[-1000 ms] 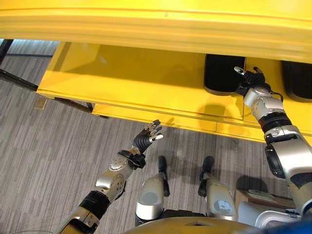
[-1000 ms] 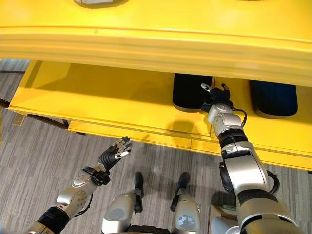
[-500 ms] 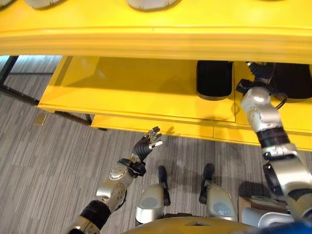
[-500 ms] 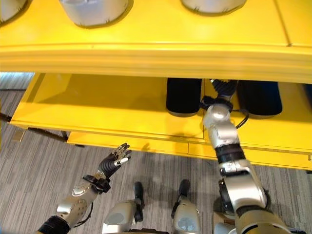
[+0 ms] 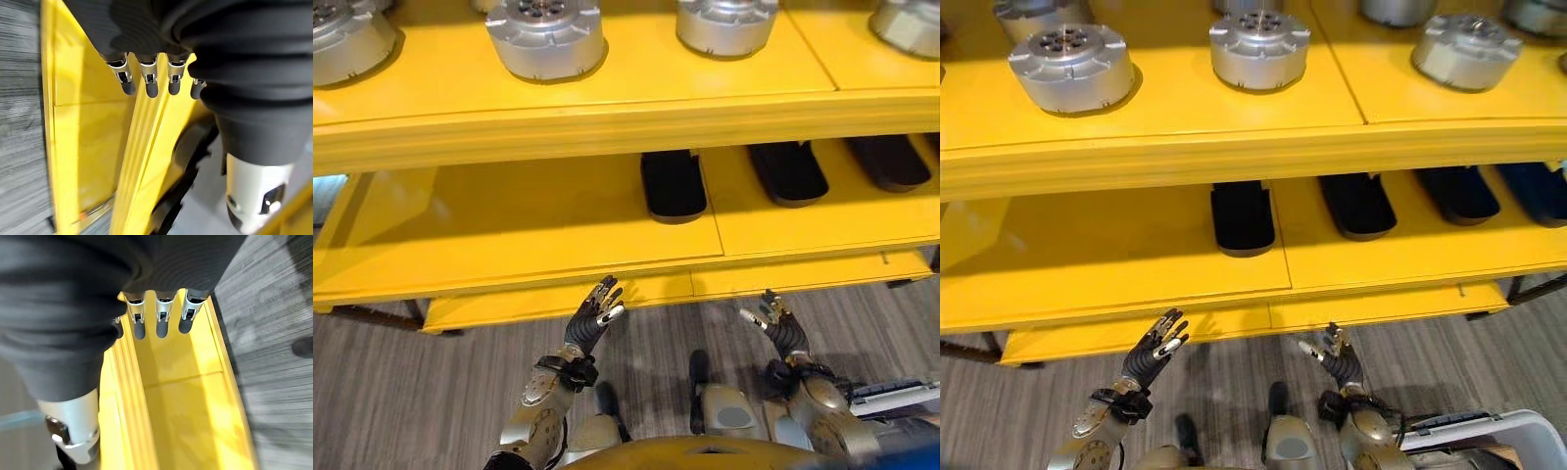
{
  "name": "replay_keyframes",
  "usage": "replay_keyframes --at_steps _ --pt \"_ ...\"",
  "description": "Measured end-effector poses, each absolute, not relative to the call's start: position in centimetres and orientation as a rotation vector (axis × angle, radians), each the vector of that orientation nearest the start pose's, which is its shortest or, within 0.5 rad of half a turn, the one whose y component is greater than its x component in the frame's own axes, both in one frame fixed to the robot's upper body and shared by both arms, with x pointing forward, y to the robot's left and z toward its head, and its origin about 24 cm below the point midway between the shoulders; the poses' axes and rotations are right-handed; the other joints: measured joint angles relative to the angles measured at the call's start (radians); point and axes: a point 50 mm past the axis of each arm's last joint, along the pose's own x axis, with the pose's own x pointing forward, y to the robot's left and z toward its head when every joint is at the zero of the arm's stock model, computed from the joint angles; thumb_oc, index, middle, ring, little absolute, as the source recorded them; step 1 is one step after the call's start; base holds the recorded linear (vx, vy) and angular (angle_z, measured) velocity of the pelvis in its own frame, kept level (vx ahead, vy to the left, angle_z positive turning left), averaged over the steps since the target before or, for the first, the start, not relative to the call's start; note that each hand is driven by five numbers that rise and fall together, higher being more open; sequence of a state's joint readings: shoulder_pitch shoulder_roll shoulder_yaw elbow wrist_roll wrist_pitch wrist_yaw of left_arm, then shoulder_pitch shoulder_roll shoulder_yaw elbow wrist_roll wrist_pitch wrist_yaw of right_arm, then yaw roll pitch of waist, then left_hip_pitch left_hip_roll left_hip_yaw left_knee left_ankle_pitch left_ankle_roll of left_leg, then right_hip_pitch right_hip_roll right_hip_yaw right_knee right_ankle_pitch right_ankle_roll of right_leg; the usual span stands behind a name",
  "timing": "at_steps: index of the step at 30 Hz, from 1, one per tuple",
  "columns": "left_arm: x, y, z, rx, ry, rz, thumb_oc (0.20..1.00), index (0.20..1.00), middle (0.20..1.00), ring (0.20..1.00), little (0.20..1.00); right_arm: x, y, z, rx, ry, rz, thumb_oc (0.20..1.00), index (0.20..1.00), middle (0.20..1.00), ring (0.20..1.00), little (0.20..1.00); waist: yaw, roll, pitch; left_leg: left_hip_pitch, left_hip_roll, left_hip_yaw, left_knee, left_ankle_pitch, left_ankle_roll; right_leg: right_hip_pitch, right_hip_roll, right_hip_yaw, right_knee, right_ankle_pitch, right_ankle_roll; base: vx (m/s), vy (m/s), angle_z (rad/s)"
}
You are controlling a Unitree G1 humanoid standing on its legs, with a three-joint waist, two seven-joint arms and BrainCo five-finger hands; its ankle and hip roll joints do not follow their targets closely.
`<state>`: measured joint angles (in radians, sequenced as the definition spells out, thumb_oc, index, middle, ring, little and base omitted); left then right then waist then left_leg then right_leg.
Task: Move parts from the plastic box to the shelf.
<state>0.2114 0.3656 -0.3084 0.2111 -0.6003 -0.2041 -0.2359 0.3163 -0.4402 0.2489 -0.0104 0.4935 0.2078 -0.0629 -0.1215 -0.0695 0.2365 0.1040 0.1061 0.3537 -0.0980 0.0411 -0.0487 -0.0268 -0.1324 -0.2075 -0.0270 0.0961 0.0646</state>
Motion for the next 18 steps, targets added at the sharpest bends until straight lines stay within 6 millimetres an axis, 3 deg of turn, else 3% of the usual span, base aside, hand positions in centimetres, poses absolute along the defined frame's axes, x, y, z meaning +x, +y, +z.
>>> replay_keyframes --at_steps 5,9,10,11,12,13,14,15,17,18 --pt "18.4 18.9 -2.4 -0.116 0.256 -0.452 1.0 1.0 1.0 1.0 1.0 16.5 -18.5 -5.0 0.177 0.664 0.171 1.0 1.0 1.0 1.0 1.0 0.009 -0.034 -0.03 0.013 -0.014 0.009 0.001 -0.003 0.008 0.002 -0.014 -0.004 0.002 0.019 0.012 0.0 0.151 -0.04" --pt "18.4 17.8 -2.0 -0.044 0.257 -0.632 1.0 1.0 1.0 1.0 1.0 17.1 -18.2 -5.1 0.232 0.66 0.181 1.0 1.0 1.0 1.0 1.0 -0.003 -0.029 -0.039 0.053 -0.038 0.047 0.001 -0.02 0.013 0.011 -0.029 0.003 0.006 0.041 0.06 -0.03 0.113 -0.31" --pt "17.9 17.4 -2.3 -0.049 0.277 -0.655 1.0 1.0 1.0 1.0 1.0 17.4 -18.1 -5.4 0.222 0.664 0.185 1.0 1.0 1.0 1.0 1.0 0.007 -0.001 -0.035 0.068 -0.016 0.112 0.002 -0.022 0.02 -0.028 -0.007 -0.01 0.03 0.111 0.13 -0.12 0.094 -1.18" --pt "17.8 17.3 -2.4 -0.053 0.282 -0.667 1.0 1.0 1.0 1.0 1.0 17.6 -18.0 -5.3 0.21 0.653 0.197 1.0 1.0 1.0 1.0 1.0 0.001 0.015 -0.026 0.071 0.001 0.154 -0.001 -0.032 0.034 -0.038 0.001 -0.035 0.016 0.17 0.177 -0.16 0.075 -1.48" --pt "18.0 17.3 -2.3 -0.04 0.277 -0.666 1.0 1.0 1.0 1.0 1.0 17.3 -18.1 -5.7 0.177 0.674 0.192 1.0 1.0 1.0 1.0 1.0 -0.016 0.029 -0.017 0.07 0.009 0.202 -0.002 -0.031 0.057 -0.071 -0.013 -0.143 0.109 0.109 0.148 -0.15 0.049 -1.16" --pt "18.4 17.2 -2.1 -0.004 0.268 -0.663 1.0 1.0 1.0 1.0 1.0 17.2 -18.3 -5.8 0.156 0.682 0.17 1.0 1.0 1.0 1.0 1.0 -0.009 0.032 -0.016 0.067 0.018 0.232 -0.001 -0.032 0.059 -0.105 -0.022 -0.16 0.221 0.056 0.12 -0.11 0.008 -0.95" --pt "18.8 17.2 -2.1 0.061 0.276 -0.671 1.0 1.0 1.0 1.0 1.0 17.2 -18.7 -5.9 0.12 0.693 0.14 1.0 1.0 1.0 1.0 1.0 -0.006 0.034 -0.015 0.059 0.025 0.245 0.0 -0.031 0.06 -0.13 -0.041 -0.155 0.331 -0.008 0.098 -0.07 -0.02 -0.57" --pt "19.2 17.1 -2.1 0.111 0.284 -0.682 1.0 1.0 1.0 1.0 1.0 17.2 -19.1 -6.1 0.099 0.705 0.103 1.0 1.0 1.0 1.0 1.0 -0.007 0.034 -0.015 0.05 0.029 0.24 0.009 -0.031 0.06 -0.139 -0.064 -0.136 0.399 -0.05 0.098 -0.11 -0.077 -0.31" --pt "19.6 17.1 -1.9 0.132 0.275 -0.679 1.0 1.0 1.0 1.0 1.0 17.0 -20.0 -6.4 0.077 0.722 0.036 1.0 1.0 1.0 1.0 1.0 -0.006 0.038 -0.012 0.048 0.034 0.245 0.025 -0.028 0.059 -0.097 -0.1 -0.11 0.414 -0.084 0.105 -0.1 -0.117 -0.15" --pt "19.5 17.0 -1.9 0.122 0.28 -0.686 1.0 1.0 1.0 1.0 1.0 17.1 -20.2 -6.4 0.062 0.722 0.012 1.0 1.0 1.0 1.0 1.0 -0.002 0.043 -0.009 0.049 0.046 0.265 0.044 -0.026 0.054 -0.109 -0.121 -0.11 0.498 -0.126 0.077 -0.05 -0.147 -0.24"
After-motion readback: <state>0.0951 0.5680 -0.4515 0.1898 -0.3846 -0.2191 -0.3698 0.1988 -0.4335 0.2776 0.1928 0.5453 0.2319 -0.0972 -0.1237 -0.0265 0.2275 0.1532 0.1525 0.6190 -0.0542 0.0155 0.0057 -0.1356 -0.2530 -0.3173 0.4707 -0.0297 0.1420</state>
